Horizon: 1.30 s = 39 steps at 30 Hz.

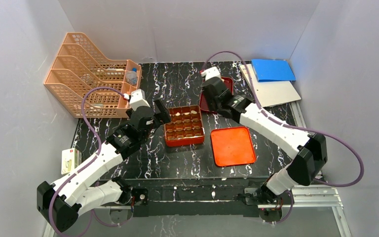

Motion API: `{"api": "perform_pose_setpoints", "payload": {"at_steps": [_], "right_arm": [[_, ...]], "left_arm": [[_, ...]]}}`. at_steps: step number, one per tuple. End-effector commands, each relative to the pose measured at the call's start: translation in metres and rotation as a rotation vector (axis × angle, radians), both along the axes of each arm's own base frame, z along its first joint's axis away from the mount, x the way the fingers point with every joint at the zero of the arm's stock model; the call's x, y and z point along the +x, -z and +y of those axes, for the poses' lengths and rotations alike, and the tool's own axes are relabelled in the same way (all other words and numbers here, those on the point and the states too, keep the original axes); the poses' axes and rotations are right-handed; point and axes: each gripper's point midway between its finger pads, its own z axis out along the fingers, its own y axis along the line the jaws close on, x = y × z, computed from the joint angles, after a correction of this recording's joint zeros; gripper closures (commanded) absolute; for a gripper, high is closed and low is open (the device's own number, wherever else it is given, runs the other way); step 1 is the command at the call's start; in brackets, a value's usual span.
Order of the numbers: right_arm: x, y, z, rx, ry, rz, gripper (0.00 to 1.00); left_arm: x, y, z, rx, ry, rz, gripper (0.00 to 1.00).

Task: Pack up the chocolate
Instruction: Pick up the fake chocolate from the plate.

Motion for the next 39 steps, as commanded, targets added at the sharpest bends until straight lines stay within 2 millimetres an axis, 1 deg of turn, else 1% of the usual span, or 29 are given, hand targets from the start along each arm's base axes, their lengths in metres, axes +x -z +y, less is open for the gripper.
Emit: {"api": "perform_pose_setpoints", "payload": {"at_steps": [1,3,5,6,8,11,13,14,17,21,24,26,31,34,39], "right_arm": [[0.025,-0.009,-0.045,0.080,0.145,-0.028,0.99],[0.032,-0.001,-0.057,0.081,0.170,-0.012,0.99],[0.037,0.008,-0.064,0.077,0.187,0.004,0.96],[0.040,0.012,-0.067,0.077,0.192,0.013,0.94],[0.044,0.020,-0.071,0.078,0.202,0.025,0.86],[0.052,0.031,-0.078,0.083,0.217,0.052,0.80],[0.057,0.037,-0.079,0.096,0.220,0.068,0.78],[0.059,0.039,-0.080,0.104,0.221,0.073,0.77],[0.068,0.045,-0.080,0.124,0.220,0.089,0.73],[0.078,0.054,-0.078,0.137,0.217,0.112,0.72],[0.085,0.058,-0.076,0.147,0.210,0.125,0.68],[0.089,0.061,-0.075,0.150,0.208,0.135,0.67],[0.097,0.065,-0.072,0.158,0.200,0.140,0.66],[0.101,0.066,-0.072,0.162,0.201,0.144,0.62],[0.104,0.069,-0.074,0.170,0.200,0.149,0.61]], "left_arm": [[0.004,-0.005,-0.001,-0.003,-0.007,-0.015,0.02],[0.006,-0.004,-0.002,-0.003,-0.004,-0.014,0.02],[0.006,-0.002,-0.003,-0.001,-0.004,-0.012,0.02],[0.007,-0.001,-0.004,-0.002,-0.001,-0.011,0.02],[0.007,0.001,-0.005,-0.004,0.000,-0.009,0.02],[0.008,0.004,-0.005,-0.001,-0.001,-0.003,0.02],[0.008,0.006,-0.005,0.000,-0.001,-0.002,0.02],[0.008,0.006,-0.005,0.002,-0.001,-0.001,0.02],[0.008,0.008,-0.005,0.009,-0.002,0.002,0.02],[0.010,0.009,-0.005,0.010,-0.005,0.003,0.02],[0.010,0.010,-0.005,0.013,-0.004,0.004,0.02],[0.010,0.011,-0.006,0.016,-0.003,0.006,0.02],[0.011,0.013,-0.005,0.020,-0.004,0.008,0.02],[0.012,0.015,-0.005,0.020,-0.005,0.012,0.02],[0.012,0.017,-0.006,0.021,-0.004,0.017,0.02]]}}
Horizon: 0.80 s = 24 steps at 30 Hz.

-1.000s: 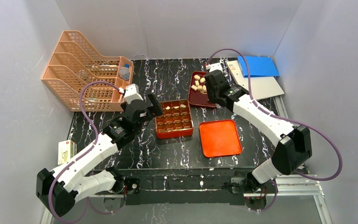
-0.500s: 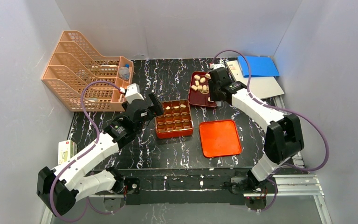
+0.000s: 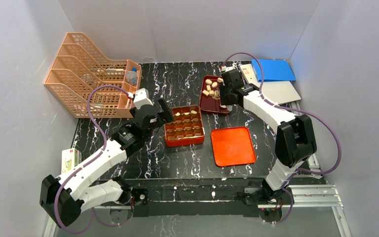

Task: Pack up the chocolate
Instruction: Pick up the fake chocolate from the plate.

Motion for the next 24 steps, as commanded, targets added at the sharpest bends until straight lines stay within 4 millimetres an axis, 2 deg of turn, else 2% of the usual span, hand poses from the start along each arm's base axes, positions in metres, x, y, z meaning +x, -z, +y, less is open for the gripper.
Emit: {"api": "perform_pose_setpoints", "payload": {"at_steps": [1,6,24], "right_arm": [[0.0236,-0.0282,0.0089,0.060,0.001,-0.091,0.60],[0.0252,-0.0258,0.0105,0.071,-0.005,-0.085,0.58],[0.0308,-0.0186,0.0093,0.068,-0.002,-0.073,0.57]], "left_arm": [[0.0018,0.0064,0.0041,0.015,-0.013,0.004,0.02],[0.0024,0.0073,0.0032,0.014,-0.012,0.005,0.02],[0.0031,0.0106,0.0055,0.017,-0.017,0.011,0.02]]}}
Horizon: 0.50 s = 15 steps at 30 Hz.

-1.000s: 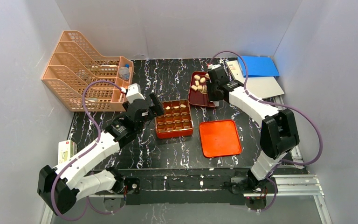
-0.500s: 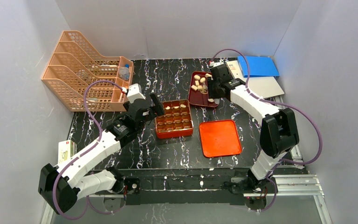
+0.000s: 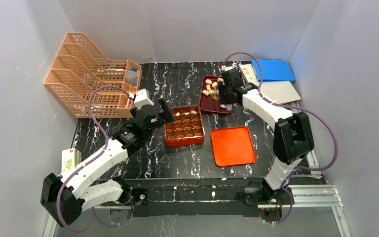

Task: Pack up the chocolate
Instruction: Pick up the fake chocolate from the plate.

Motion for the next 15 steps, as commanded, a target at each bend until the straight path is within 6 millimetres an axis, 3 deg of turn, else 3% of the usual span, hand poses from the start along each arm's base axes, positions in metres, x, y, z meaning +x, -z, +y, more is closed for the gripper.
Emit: {"api": "perform_pose_setpoints", "payload": {"at_steps": [1,15], "right_arm": [[0.0215,-0.0259,0.0053,0.041,0.008,-0.085,0.57],[0.0219,-0.0182,-0.0044,0.031,0.018,-0.071,0.57]], "left_arm": [[0.0010,0.0021,0.0050,0.010,-0.014,-0.003,0.02],[0.0026,0.0035,0.0025,0.006,-0.009,0.000,0.02]]}}
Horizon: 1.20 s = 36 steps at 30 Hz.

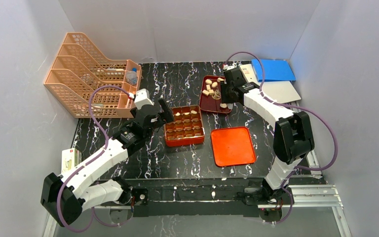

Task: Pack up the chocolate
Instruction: Pick up the fake chocolate from the plate.

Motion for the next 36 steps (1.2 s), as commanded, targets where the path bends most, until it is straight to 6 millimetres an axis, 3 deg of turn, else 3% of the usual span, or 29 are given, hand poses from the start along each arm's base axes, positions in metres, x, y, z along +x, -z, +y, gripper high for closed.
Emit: {"api": "perform_pose_setpoints", "payload": {"at_steps": [1,17,27,36], "right_arm": [[0.016,-0.016,0.003,0.030,-0.001,-0.062,0.57],[0.018,-0.010,0.009,0.042,-0.017,-0.043,0.57],[0.010,-0.002,-0.005,0.007,0.021,-0.019,0.57],[0.005,-0.006,-0.016,0.004,0.048,-0.030,0.57]], "left_arm": [[0.002,0.002,0.002,0.009,-0.009,0.000,0.02],[0.004,0.003,0.001,0.013,-0.007,0.002,0.02],[0.003,0.004,0.002,0.006,-0.008,0.004,0.02],[0.002,0.002,0.002,-0.002,-0.007,0.002,0.02]]}}
